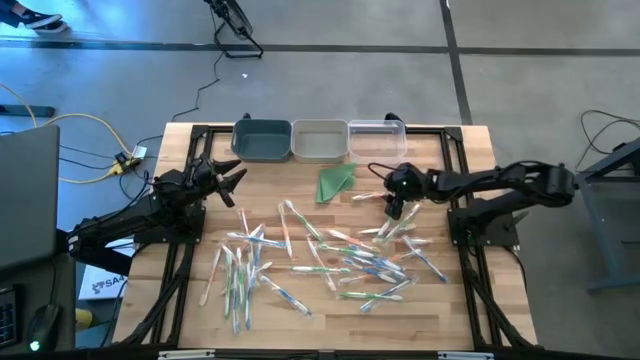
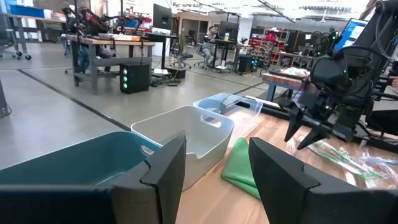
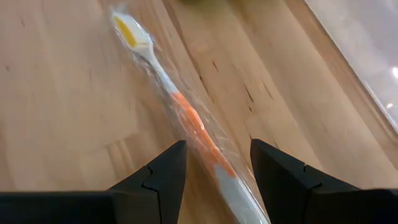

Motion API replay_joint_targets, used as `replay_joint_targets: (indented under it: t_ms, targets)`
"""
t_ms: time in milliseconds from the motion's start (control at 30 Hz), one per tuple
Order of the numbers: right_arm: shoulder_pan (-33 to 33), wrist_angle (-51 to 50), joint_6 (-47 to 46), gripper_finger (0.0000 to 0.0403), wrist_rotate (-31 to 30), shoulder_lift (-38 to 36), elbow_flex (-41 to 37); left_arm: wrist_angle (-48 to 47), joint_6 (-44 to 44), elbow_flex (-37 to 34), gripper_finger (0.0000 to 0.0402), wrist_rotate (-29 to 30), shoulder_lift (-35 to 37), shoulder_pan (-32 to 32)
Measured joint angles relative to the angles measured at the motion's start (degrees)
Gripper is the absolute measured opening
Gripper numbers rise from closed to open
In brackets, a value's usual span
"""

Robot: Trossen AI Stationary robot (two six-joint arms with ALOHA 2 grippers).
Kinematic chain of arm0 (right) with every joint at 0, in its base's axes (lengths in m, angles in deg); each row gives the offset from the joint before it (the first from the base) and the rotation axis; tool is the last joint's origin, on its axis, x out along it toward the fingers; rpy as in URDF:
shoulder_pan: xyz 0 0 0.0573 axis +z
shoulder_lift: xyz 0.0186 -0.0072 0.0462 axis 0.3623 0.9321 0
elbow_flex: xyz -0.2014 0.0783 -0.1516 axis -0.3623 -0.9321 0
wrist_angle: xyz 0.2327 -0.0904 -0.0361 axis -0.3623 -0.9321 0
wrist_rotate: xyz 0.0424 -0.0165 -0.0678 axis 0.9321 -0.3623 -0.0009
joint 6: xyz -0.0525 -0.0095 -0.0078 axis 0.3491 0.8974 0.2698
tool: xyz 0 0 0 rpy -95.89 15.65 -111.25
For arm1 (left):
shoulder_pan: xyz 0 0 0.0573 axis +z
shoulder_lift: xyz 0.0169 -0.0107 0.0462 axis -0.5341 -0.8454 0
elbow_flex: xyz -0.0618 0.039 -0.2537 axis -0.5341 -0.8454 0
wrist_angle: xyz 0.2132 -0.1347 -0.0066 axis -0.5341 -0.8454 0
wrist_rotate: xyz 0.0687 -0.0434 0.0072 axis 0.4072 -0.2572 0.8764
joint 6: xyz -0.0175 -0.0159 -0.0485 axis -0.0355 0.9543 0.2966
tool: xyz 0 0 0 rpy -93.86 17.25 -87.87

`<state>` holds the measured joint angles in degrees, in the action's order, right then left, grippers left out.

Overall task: Pick & Place Toothbrushes
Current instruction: Put the orange toothbrush into the dark blue bin

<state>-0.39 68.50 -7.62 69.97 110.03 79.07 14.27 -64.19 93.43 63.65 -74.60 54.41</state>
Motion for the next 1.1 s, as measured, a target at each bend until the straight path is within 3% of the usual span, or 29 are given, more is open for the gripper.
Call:
replay_joint_targets:
  t_ms: [367, 933, 1100]
  targets:
    - [0.00, 0.66, 0.07, 0.0168, 0.04, 4.11, 0.22, -0.54, 0.00, 0.00, 0.0171, -0.01, 0.00, 0.00]
    - [-0.02, 0.94, -0.07, 0.0018, 3.01, 4.22, 0.13, -0.91, 0.02, 0.00, 0.0171, -0.05, 0.00, -0.01]
    - [-0.02, 1.07, -0.03, 0.0021, 3.25, 3.41, 0.01, -0.92, 0.01, 0.00, 0.0171, -0.22, 0.00, 0.00]
